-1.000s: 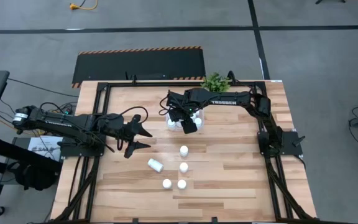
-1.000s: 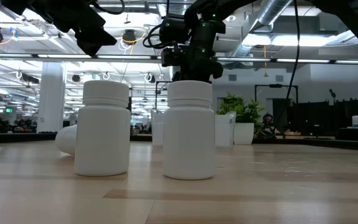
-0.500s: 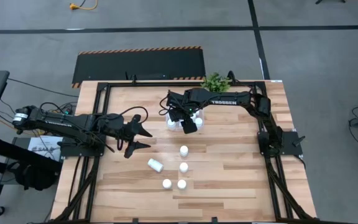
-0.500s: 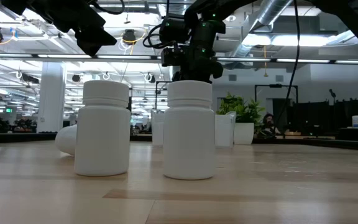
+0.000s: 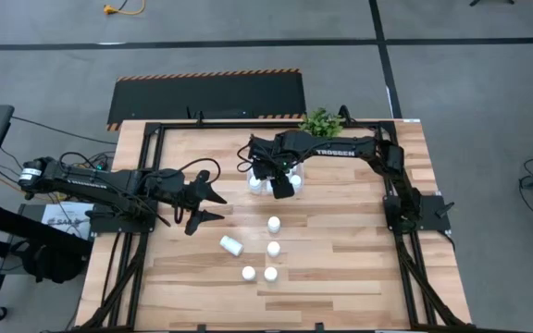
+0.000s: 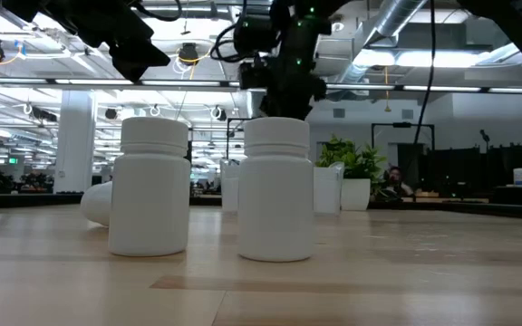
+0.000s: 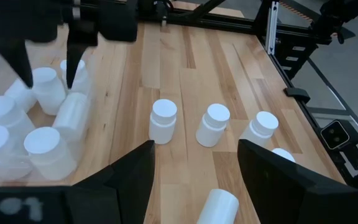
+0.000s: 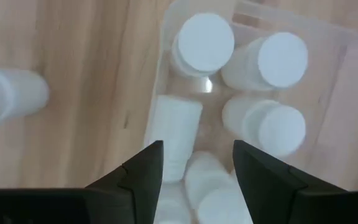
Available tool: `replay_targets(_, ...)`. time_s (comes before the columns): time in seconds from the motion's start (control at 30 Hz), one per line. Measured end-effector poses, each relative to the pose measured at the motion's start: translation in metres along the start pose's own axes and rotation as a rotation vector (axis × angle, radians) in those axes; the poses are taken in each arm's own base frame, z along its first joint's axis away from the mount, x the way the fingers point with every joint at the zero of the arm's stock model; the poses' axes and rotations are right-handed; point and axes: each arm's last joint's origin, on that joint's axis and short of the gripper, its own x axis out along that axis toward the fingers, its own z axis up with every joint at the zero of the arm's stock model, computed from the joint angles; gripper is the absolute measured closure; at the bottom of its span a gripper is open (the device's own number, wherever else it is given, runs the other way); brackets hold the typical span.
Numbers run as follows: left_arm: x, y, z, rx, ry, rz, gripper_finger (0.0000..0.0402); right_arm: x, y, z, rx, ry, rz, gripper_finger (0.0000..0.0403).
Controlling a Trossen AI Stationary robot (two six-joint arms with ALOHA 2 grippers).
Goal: Pick and place pill bottles into a basket
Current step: Put the white medicine bottle into the transparent bin
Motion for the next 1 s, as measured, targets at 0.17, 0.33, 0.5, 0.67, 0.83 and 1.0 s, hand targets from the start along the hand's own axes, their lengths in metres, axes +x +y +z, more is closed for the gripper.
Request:
replay_targets(0.17, 0.000, 0.000, -0.001, 0.023, 0.006, -0.005, 0.0184, -0.023, 0.014, 0.000, 0.060, 0.085, 0.060, 0.0220)
replay_targets(0.33, 0.000, 0.000, -0.001, 0.073, 0.007, -0.011, 0.0184, -0.038, 0.043, 0.002, 0.062, 0.151, 0.216, 0.0223)
replay_targets(0.5, -0.001, -0.001, 0.006, 0.118, 0.018, -0.014, 0.0184, -0.042, 0.080, 0.005, 0.028, 0.251, 0.284, 0.0215)
replay_targets(0.67, 0.002, -0.004, 0.026, 0.203, 0.077, -0.011, 0.0184, -0.048, 0.108, 0.011, 0.015, 0.251, 0.280, 0.0212)
replay_targets(0.83, 0.015, -0.007, 0.052, 0.301, 0.145, -0.007, 0.0184, -0.061, 0.123, 0.009, 0.047, 0.229, 0.268, 0.0216)
replay_targets(1.0, 0.033, -0.009, 0.075, 0.407, 0.203, -0.027, 0.0184, -0.086, 0.130, -0.016, 0.119, 0.195, 0.220, 0.0224)
